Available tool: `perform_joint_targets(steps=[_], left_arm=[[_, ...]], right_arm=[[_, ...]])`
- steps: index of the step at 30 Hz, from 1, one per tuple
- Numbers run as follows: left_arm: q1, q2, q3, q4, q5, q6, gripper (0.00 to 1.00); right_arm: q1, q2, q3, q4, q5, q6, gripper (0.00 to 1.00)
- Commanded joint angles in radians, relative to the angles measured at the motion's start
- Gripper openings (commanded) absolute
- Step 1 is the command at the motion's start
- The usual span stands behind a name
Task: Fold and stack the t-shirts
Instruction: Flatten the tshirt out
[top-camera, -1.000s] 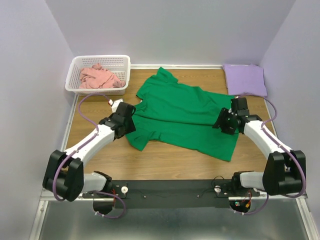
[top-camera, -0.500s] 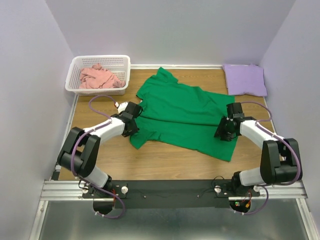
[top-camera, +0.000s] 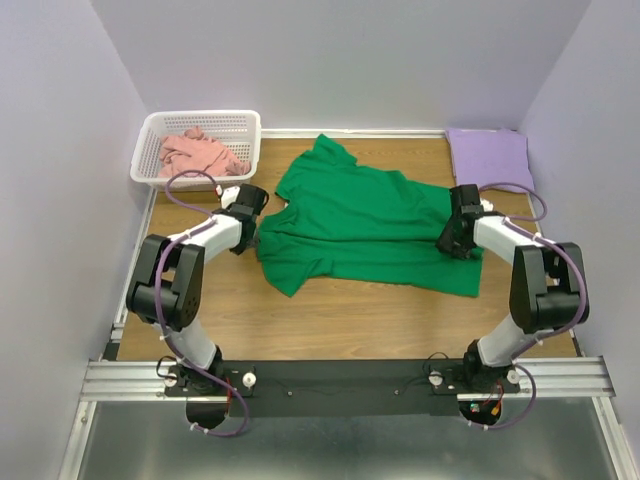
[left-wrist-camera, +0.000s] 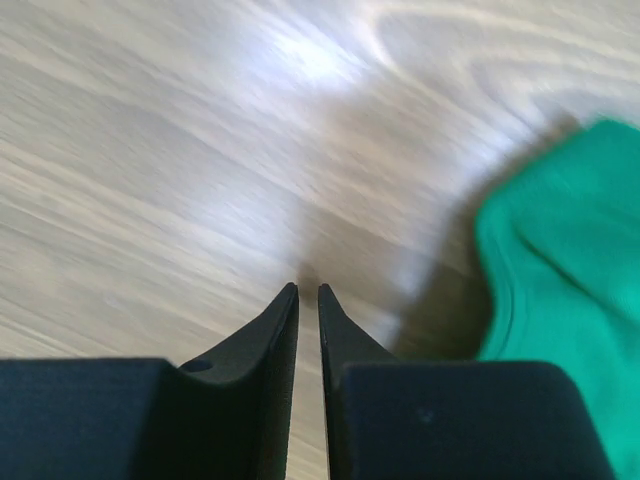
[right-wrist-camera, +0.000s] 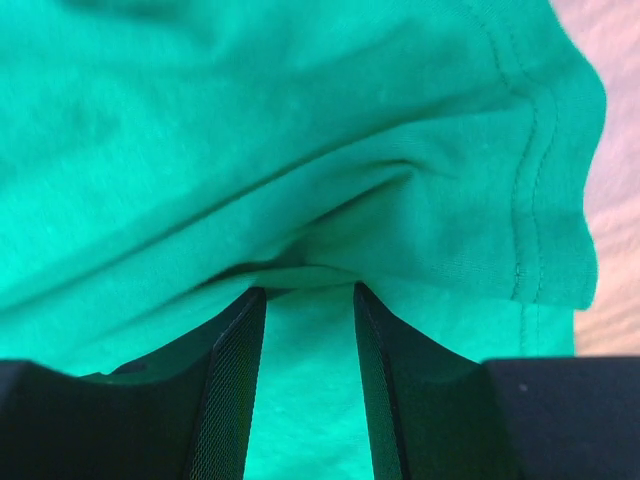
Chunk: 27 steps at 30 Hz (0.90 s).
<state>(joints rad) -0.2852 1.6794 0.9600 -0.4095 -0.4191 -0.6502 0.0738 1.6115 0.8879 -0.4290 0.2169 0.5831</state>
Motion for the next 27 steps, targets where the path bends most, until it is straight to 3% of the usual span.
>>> perform_joint_targets(steps=[1, 5, 7, 8, 14, 20, 27], left_arm=[[0.017, 0.037, 0.051, 0.006, -0.104, 0.096, 0.22], [0.015, 0.051, 0.112, -0.002, -0.060, 0.112, 0.25], [0.009, 0.005, 0.103, -0.014, -0.012, 0.084, 0.36], [-0.006, -0.056, 0.091, -0.018, 0.005, 0.074, 0.49], [-0.141, -0.303, -0.093, -0.132, 0.110, -0.120, 0.82], [-0.232, -0.457, -0.193, -0.186, 0.183, -0.298, 0.84], [-0.362, -0.388, -0.218, -0.213, 0.194, -0.413, 0.84]], right_arm=[[-0.012, 0.073, 0.048, 0.012, 0.072, -0.025, 0.50], [-0.012, 0.050, 0.089, 0.013, -0.002, -0.068, 0.51], [-0.012, 0.012, 0.080, 0.012, -0.059, -0.077, 0.52], [-0.011, -0.027, 0.074, 0.013, -0.079, -0.077, 0.52], [-0.008, -0.175, 0.000, -0.017, -0.160, -0.072, 0.58], [-0.006, -0.278, -0.046, -0.042, -0.211, -0.091, 0.64], [0.009, -0.340, -0.067, -0.070, -0.290, -0.101, 0.75]])
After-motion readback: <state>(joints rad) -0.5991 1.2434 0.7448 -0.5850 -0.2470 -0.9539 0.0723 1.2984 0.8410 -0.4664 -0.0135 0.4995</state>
